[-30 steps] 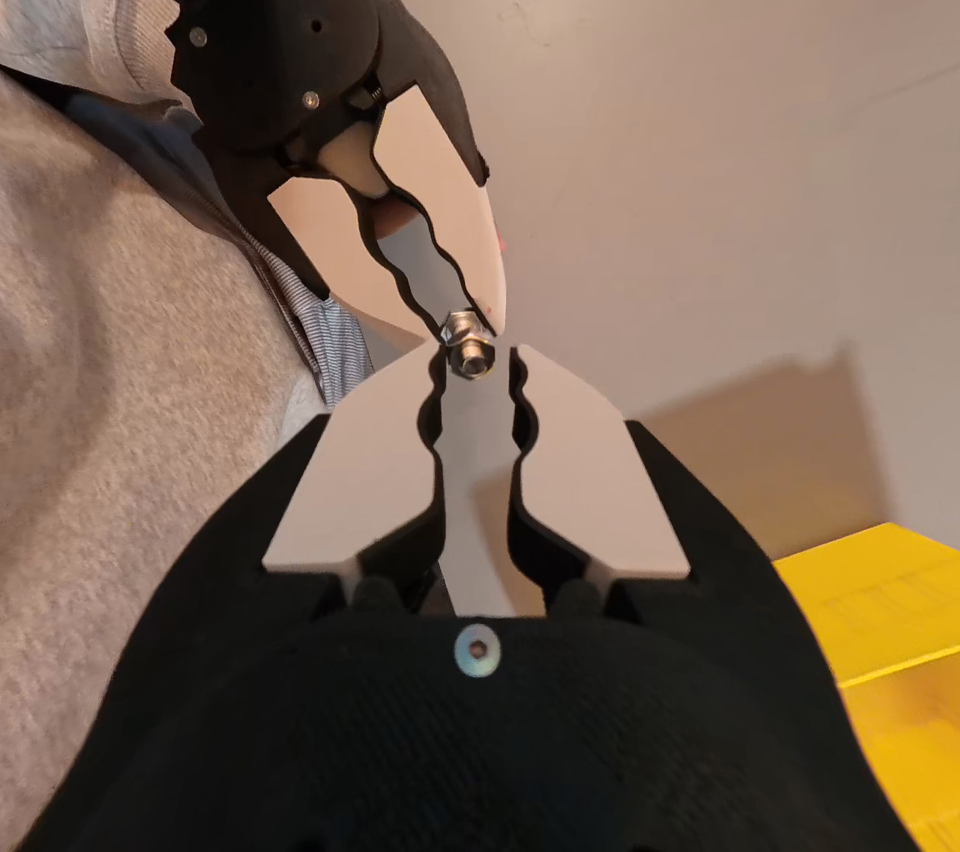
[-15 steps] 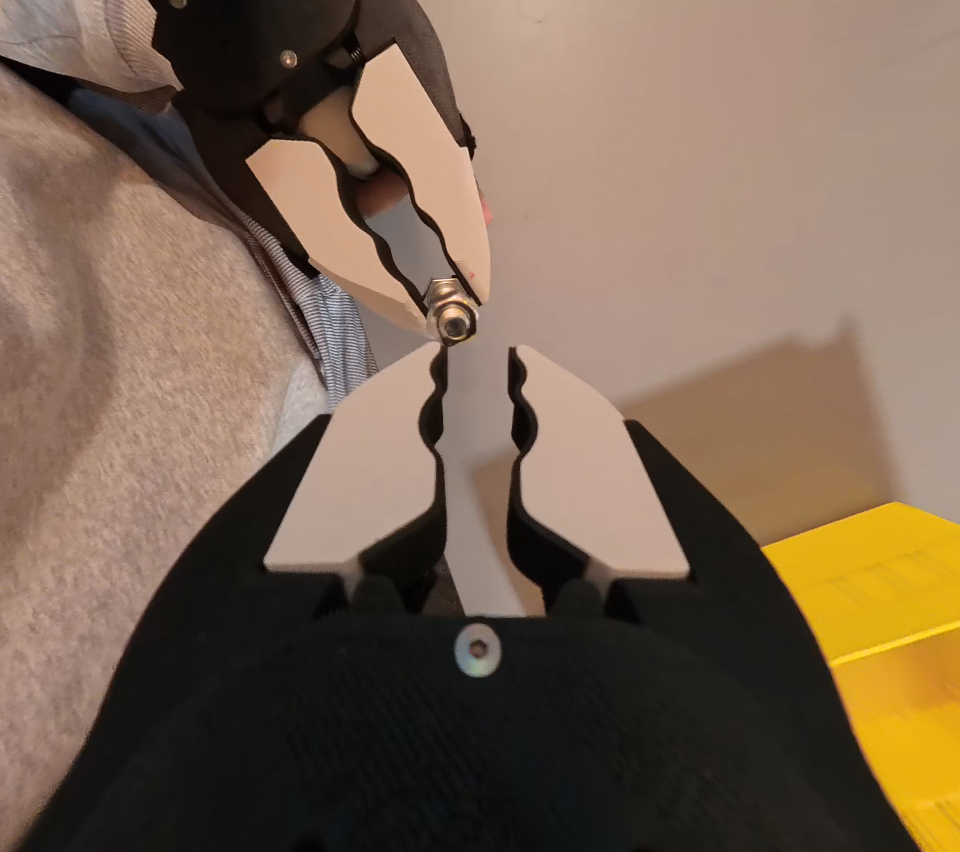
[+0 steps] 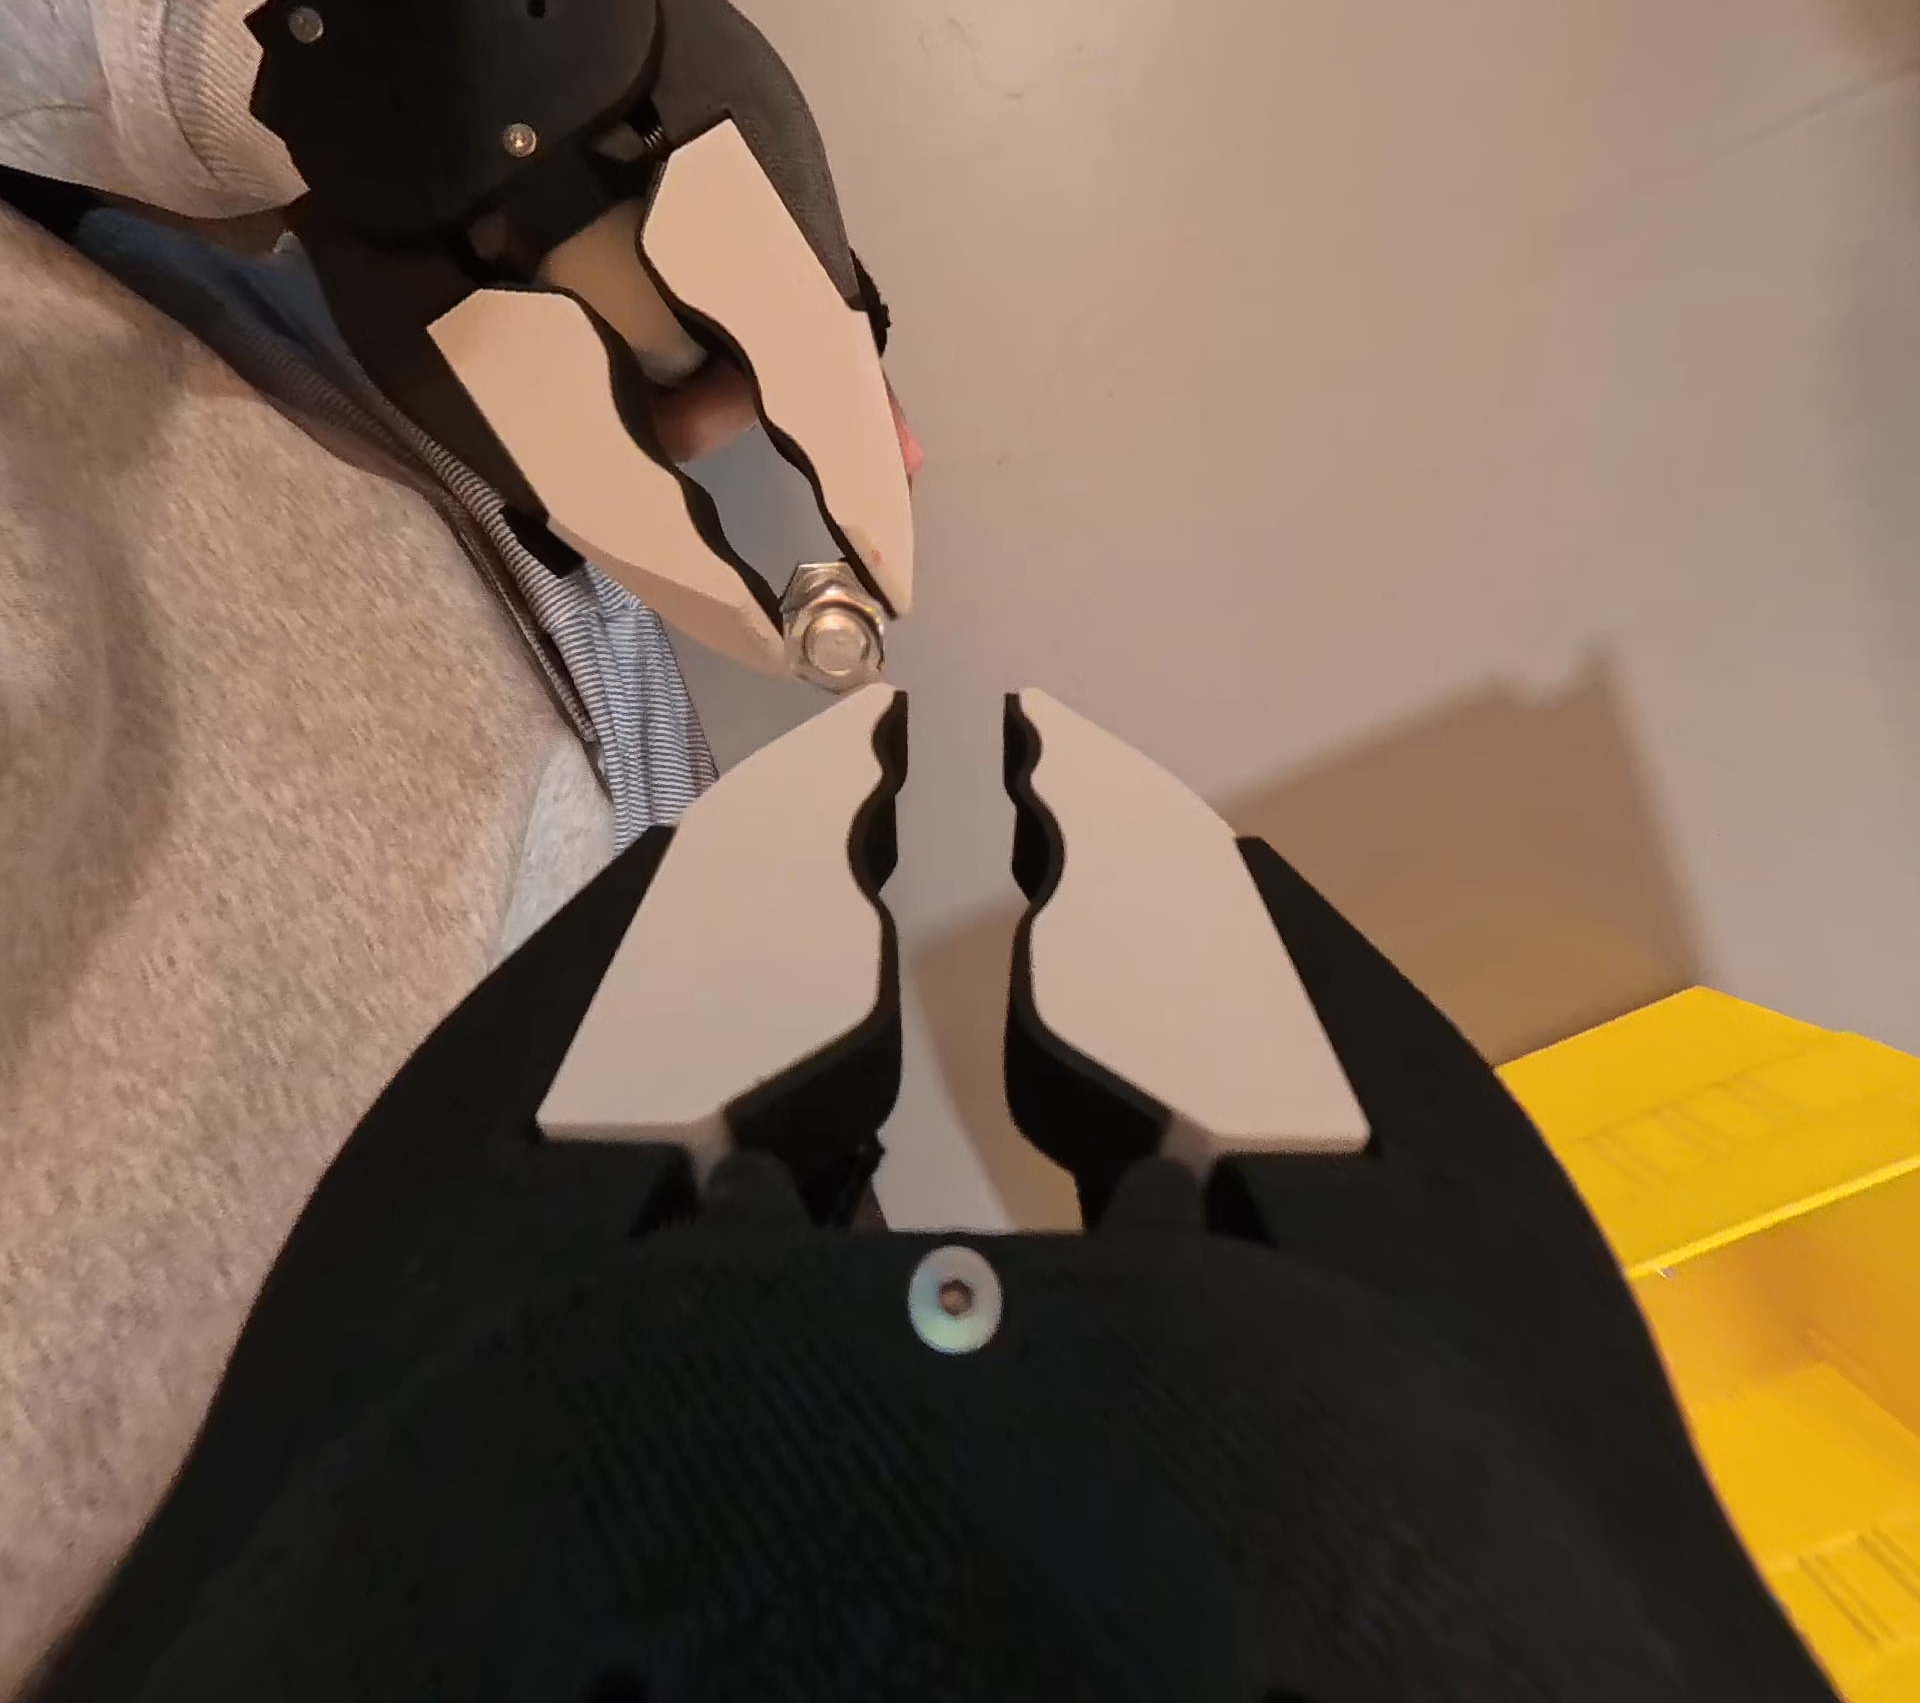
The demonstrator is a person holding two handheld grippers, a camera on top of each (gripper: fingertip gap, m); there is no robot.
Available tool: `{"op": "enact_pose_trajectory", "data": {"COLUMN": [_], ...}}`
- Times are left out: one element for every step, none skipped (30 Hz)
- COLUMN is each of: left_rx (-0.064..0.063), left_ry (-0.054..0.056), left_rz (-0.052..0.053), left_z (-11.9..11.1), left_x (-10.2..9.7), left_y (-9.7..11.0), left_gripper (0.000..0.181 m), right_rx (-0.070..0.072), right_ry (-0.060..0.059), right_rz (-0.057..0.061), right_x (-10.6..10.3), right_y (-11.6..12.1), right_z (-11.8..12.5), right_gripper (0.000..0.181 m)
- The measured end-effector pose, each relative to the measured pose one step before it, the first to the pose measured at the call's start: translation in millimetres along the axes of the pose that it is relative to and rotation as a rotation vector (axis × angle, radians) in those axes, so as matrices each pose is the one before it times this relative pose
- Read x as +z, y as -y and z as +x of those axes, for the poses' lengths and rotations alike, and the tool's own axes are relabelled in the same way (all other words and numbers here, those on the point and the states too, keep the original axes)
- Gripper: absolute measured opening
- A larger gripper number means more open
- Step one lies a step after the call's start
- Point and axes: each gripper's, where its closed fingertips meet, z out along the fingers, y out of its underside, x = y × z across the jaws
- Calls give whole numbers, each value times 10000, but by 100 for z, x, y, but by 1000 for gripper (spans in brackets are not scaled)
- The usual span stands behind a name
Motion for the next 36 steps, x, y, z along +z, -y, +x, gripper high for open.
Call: {"op": "enact_pose_trajectory", "data": {"left_rx": [-28, -7, 9, 13, 12, 12, 4, -5, -9, -16, -5, 20, 38, 34, 22, 2, -19, -27, -8, -1, -30, -45, -36, -2, -4, 13, 43, 29, 12, -5, -14, 2, 6, -12, -27, -22], "left_ry": [24, 31, 49, 53, 50, 53, 33, 22, 28, 2, -10, 3, 10, -4, -7, -5, -12, -18, 5, -22, -41, -38, -19, 9, 9, 49, 36, 35, 39, 14, 29, 51, 51, 34, 9, -17], "left_rz": [17, 18, 24, 17, 10, 2, -27, -40, -19, 8, 33, 27, 6, -28, -2, 11, 6, 2, 10, -7, -9, -11, -30, -29, -33, -28, -40, -32, -1, 7, -19, -33, -26, -18, -14, -20], "left_z": [-72, -73, -84, -65, -62, -63, -43, -24, -34, 16, 41, 30, 27, 30, 35, 27, 21, 6, -34, 8, 38, 29, 9, -17, -6, -75, -47, -41, -44, -27, -56, -96, -94, -79, -37, 21], "left_x": [-20, -20, -34, -20, -10, 3, 15, 18, 12, -2, -8, -16, -7, -5, 1, 1, 10, 4, -18, 0, 10, 6, 24, 19, 12, -7, 9, 10, 4, 8, 1, -12, 0, -4, 14, 13], "left_y": [8, 39, 47, 46, 45, 2, -49, -78, -47, 1, 55, 58, 37, -19, -24, -6, 7, -6, 17, -9, -12, -24, -32, -63, -47, -47, -67, -25, 28, 59, 15, -33, -34, -42, -28, -27], "left_gripper": [19, 19, 19, 19, 19, 19, 19, 19, 19, 19, 19, 19, 19, 19, 19, 19, 19, 19, 19, 19, 19, 19, 19, 19, 19, 19, 19, 19, 19, 19, 19, 19, 19, 19, 19, 19], "right_rx": [-9, 2, 2, 14, 24, 21, 14, -6, -22, -22, -21, 2, 25, -4, -47, -18, 5, -22, -46, -51, -53, -54, -43, -39, -40, -7, -3, 4, 34, 33, 5, -3, -1, -5, -14, -30], "right_ry": [-48, -20, 25, 80, 137, 176, 159, 108, 56, 7, 13, 75, 91, -5, -67, -31, 11, -7, -25, -18, -9, -11, -17, -17, -13, -14, -5, 0, 4, 2, -25, -55, -50, -33, -28, -28], "right_rz": [50, 63, 74, 77, 73, 65, 46, 27, -11, -56, -49, -16, 4, 18, 21, 19, 7, -3, -16, -9, 5, 4, -1, 3, 13, -34, -54, -23, -2, 16, 50, 62, 53, 41, 22, 3], "right_x": [-194, -197, -176, -151, -109, -55, -12, 40, 94, 150, 180, 177, 154, 98, 18, -2, -8, -3, 3, 5, 1, 10, 18, 39, 45, 56, 36, 7, -29, -77, -114, -134, -109, -72, -8, 69], "right_y": [120, 136, 157, 164, 160, 156, 126, 91, 21, -63, -68, -27, -6, 36, 52, 57, 49, 34, 1, 26, 40, 57, 31, 50, 40, -42, -78, -71, -33, 3, 61, 108, 92, 77, 48, 22], "right_z": [52, -12, -90, -180, -273, -342, -335, -252, -159, -79, -56, -115, -124, 8, 92, 34, -16, -13, 8, -17, -29, -23, -14, -4, -9, 29, 33, 45, 46, 27, 48, 55, 49, 13, -3, -7], "right_gripper": [18, 17, 17, 17, 17, 17, 18, 19, 19, 20, 21, 21, 21, 21, 19, 17, 17, 17, 17, 17, 17, 17, 17, 17, 17, 17, 17, 17, 17, 17, 16, 17, 18, 19, 21, 23]}}
